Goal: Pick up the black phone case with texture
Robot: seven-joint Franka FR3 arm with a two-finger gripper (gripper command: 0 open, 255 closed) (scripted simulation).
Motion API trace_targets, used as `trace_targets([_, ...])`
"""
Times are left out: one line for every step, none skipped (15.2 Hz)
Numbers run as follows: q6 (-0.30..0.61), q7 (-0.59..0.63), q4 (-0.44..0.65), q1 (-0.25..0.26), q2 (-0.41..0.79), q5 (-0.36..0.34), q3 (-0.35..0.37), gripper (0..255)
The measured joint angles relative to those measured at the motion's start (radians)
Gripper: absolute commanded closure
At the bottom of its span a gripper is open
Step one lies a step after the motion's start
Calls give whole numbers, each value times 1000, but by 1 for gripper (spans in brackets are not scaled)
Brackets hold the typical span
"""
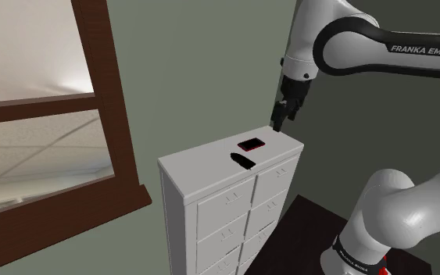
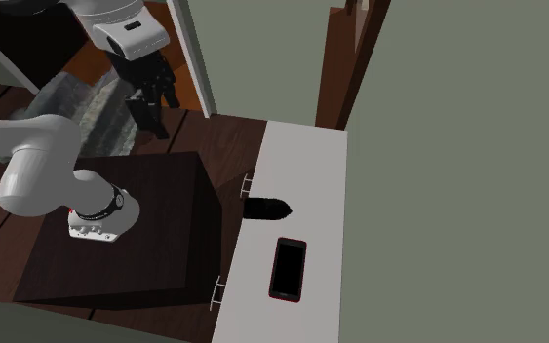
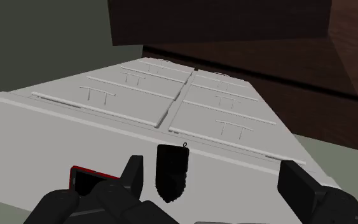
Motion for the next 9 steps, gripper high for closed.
trace_targets([0, 0, 0, 0, 0, 0, 0, 0])
trace_targets([17, -4, -10, -2, 5, -2, -7, 0])
trace_targets([45, -5, -28, -5, 12, -4, -14, 0])
trace_targets([78, -6, -47, -7, 21, -5, -20, 0])
trace_targets([112, -8, -59, -11, 38, -6, -29, 0])
trace_targets([154, -12, -72, -15, 62, -10, -40, 0])
trace_targets([190, -12, -88, -17, 77, -9, -45, 0])
trace_targets([232, -16, -98, -22, 103, -12, -56, 0])
trace_targets([270, -21, -115, -26, 118, -14, -67, 0])
